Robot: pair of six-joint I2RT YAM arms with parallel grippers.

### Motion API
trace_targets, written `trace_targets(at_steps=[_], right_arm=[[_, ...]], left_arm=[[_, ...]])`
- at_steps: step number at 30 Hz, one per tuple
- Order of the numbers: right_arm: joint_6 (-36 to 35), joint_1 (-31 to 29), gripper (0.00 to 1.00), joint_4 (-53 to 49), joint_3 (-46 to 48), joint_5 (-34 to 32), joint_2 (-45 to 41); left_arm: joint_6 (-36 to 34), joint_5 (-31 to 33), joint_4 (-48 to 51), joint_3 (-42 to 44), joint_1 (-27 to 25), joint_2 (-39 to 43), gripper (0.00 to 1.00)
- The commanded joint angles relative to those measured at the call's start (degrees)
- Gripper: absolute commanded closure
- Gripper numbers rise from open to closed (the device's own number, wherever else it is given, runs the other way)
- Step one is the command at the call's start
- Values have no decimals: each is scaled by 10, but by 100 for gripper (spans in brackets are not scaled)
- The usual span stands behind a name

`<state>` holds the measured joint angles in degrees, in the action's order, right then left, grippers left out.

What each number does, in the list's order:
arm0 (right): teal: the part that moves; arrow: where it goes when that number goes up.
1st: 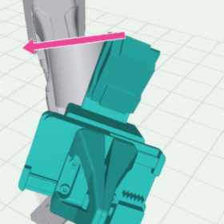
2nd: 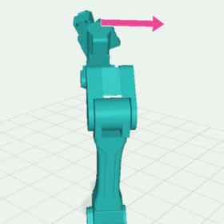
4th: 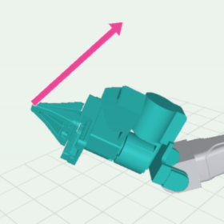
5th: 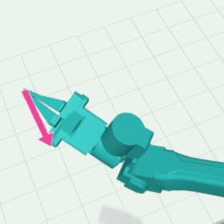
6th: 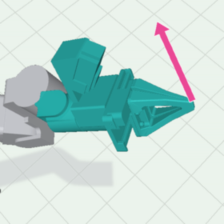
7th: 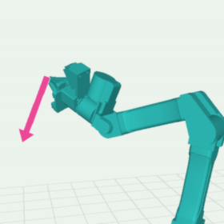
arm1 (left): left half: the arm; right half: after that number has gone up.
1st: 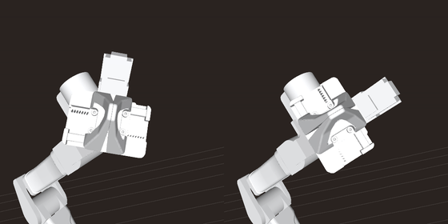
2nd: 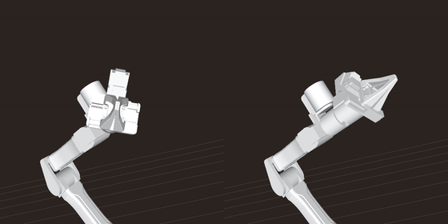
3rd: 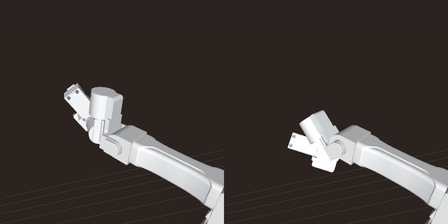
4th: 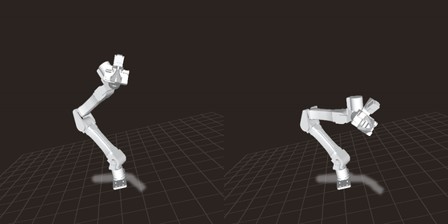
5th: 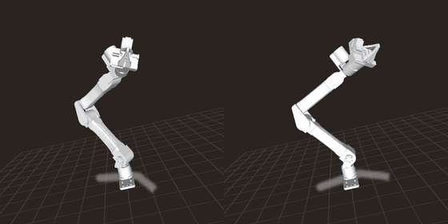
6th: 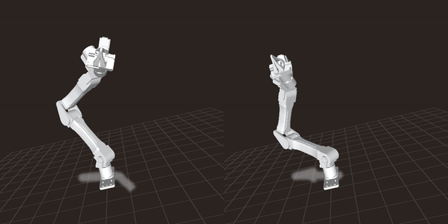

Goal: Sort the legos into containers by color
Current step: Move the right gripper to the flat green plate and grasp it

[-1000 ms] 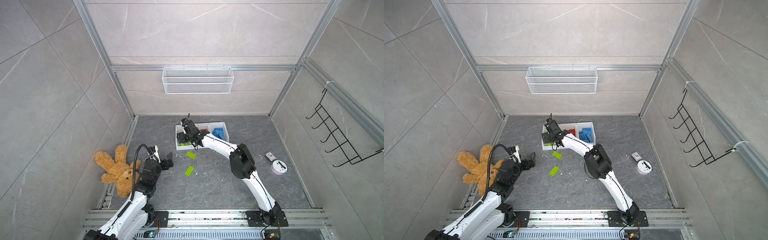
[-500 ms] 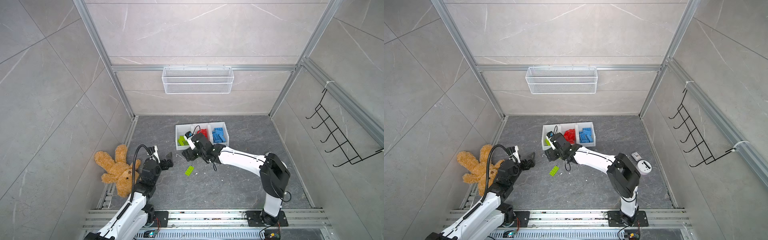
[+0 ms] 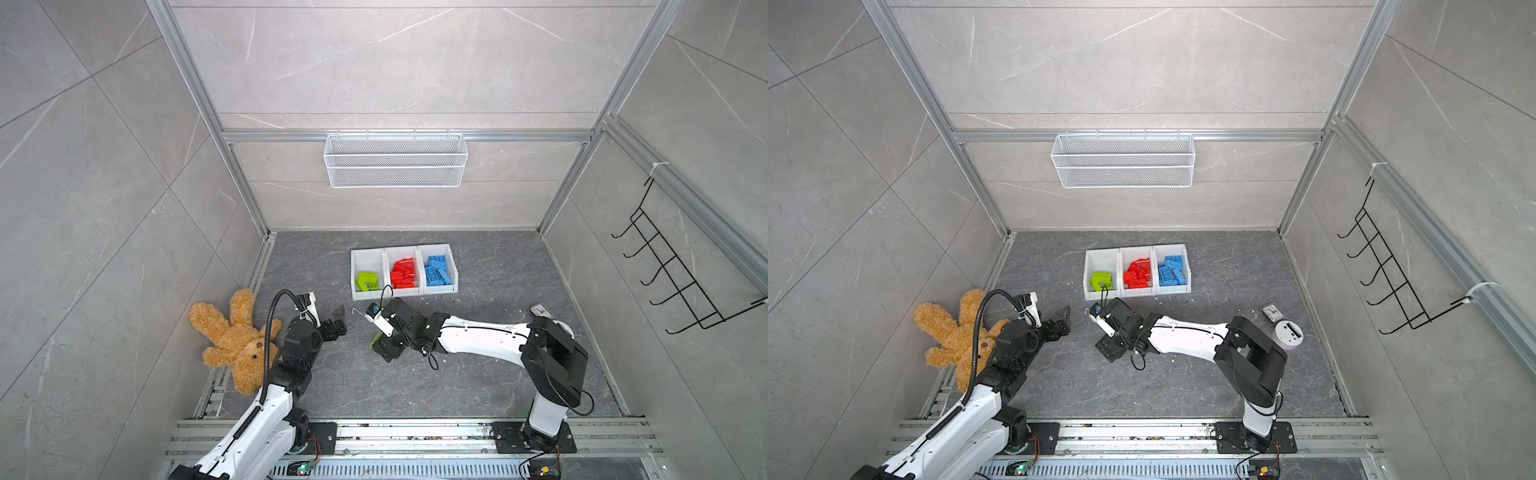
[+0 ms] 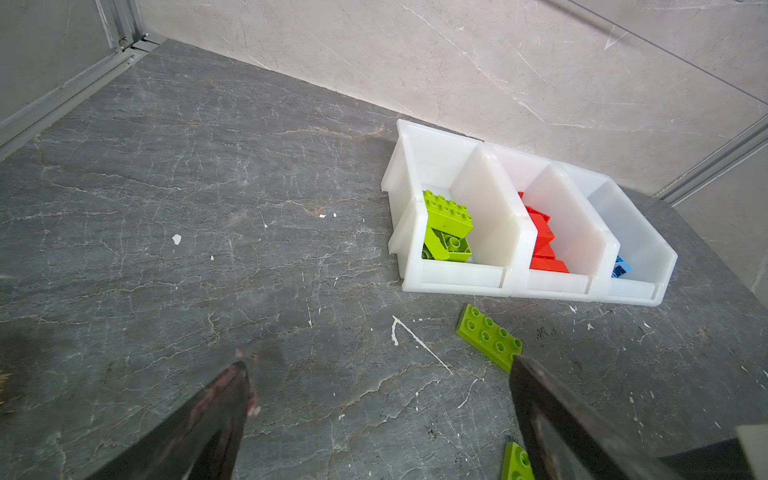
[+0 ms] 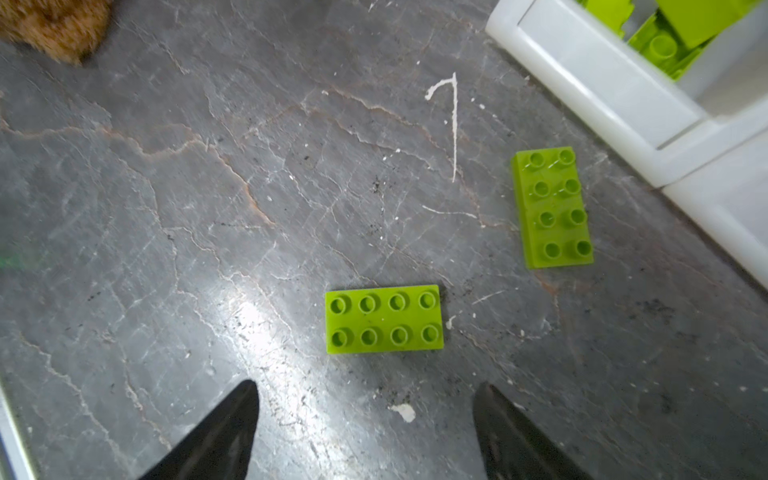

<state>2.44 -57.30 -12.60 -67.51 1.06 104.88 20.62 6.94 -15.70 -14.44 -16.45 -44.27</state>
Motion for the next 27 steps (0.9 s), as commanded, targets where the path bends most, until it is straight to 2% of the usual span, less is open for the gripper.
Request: trace_targets(at_steps=[1,22,27], right_arm=[[-30,0,16,-10,-18,-4,29],[-37,6,15,-7,-49,-13,104],[-35,9,19,0,-47,-11,109]], left_arm=[[0,-3,-14,-9,3,4,1],[-1,-2,-11,-9,3,7,1],[-2,-1,-11,-9,3,7,1]])
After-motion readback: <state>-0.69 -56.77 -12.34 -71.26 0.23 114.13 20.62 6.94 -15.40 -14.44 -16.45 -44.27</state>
